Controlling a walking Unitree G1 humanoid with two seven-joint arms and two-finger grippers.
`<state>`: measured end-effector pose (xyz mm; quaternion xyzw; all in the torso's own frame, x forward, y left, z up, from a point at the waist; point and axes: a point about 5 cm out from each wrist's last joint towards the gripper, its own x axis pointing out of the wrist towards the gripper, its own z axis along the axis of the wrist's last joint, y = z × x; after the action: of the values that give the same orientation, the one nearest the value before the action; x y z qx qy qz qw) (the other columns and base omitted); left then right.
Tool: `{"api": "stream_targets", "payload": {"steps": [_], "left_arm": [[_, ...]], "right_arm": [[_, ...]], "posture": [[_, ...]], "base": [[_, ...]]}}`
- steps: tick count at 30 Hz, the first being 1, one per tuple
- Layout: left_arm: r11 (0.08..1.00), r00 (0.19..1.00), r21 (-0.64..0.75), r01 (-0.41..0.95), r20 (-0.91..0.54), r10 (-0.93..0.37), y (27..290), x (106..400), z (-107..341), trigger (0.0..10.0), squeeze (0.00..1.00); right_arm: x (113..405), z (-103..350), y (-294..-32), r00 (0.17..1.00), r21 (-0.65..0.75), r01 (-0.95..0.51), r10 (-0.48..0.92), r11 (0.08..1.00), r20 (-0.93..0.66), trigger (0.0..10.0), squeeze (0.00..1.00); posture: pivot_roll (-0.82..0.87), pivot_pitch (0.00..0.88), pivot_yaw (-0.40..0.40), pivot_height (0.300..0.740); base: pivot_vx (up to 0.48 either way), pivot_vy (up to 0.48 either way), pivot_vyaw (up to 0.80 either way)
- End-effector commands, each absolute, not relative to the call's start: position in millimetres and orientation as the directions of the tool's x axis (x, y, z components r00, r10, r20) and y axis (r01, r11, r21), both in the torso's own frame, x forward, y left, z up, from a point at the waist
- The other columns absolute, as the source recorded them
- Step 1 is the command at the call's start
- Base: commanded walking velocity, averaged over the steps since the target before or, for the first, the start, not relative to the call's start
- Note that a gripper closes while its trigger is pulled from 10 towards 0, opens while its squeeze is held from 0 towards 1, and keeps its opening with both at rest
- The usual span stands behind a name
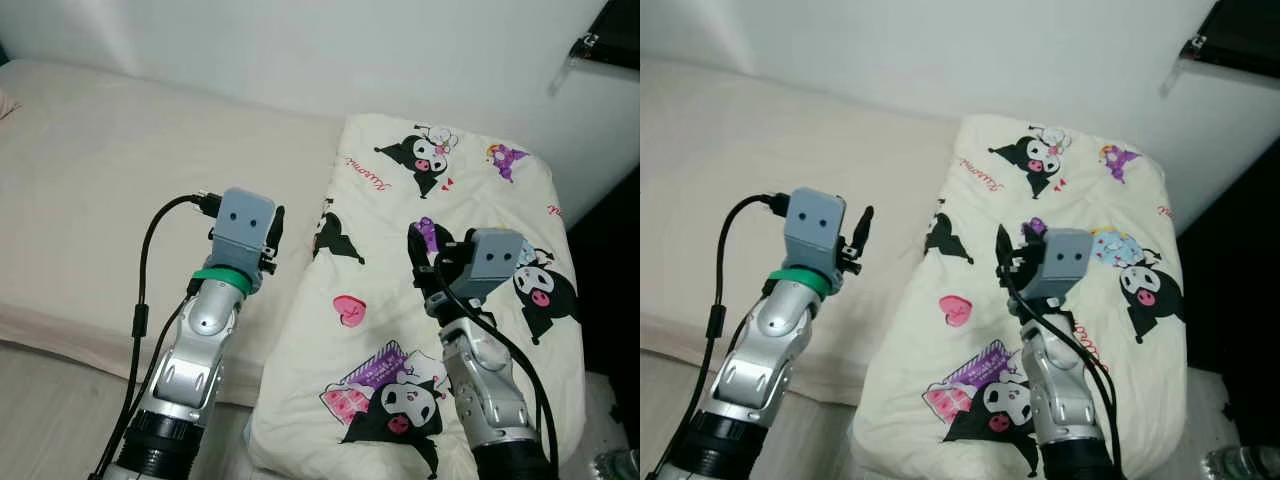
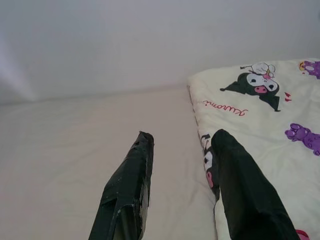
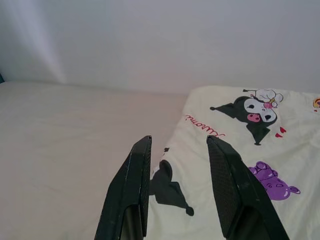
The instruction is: Clean up the room
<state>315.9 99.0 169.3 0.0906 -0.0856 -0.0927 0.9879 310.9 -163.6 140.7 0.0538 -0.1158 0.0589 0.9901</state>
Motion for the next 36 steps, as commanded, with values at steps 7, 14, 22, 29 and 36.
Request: {"api": "stream_targets", "payload": {"steps": [7,14,22,29,36], "left_arm": [[0.962,0.971,0.209,0.176,0.121,-0.204,99.1,312.3,154.0,10.0,0.0],[0.972,0.977,0.169,0.162,0.111,-0.182,104.7,310.3,146.7,10.0,0.0],[0.981,0.978,0.149,0.127,0.148,-0.149,109.5,312.5,153.8,10.0,0.0],[0.985,0.978,0.173,0.005,0.206,-0.041,160.6,286.0,169.0,10.0,0.0],[0.976,0.987,0.216,-0.024,0.159,-0.011,180.1,252.6,157.3,10.0,0.0]], "right_arm": [[309.7,131.1,-162.7,0.971,0.091,-0.135,0.114,0.987,0.211,10.0,0.0],[309.4,122.2,-152.9,0.976,0.042,-0.145,0.135,0.989,0.173,10.0,0.0],[312.8,127.7,-154.5,0.977,-0.004,-0.106,0.105,0.994,0.185,10.0,0.0],[291.4,144.5,-165.9,0.966,0.008,-0.037,0.033,0.999,0.256,10.0,0.0],[243.3,136.0,-169.3,0.98,0.073,-0.044,0.029,0.996,0.196,10.0,0.0]], "posture": [[-0.06,0.038,-0.024,0.74],[-0.06,0.031,-0.03,0.74],[-0.06,0.026,-0.028,0.74],[-0.06,0.012,-0.029,0.74],[-0.06,0.0,-0.027,0.74]], "base": [[0.0,0.0,0.0],[0.0,0.0,0.0],[0.0,0.0,0.0],[0.0,0.0,0.0],[0.0,0.0,0.0]]}}
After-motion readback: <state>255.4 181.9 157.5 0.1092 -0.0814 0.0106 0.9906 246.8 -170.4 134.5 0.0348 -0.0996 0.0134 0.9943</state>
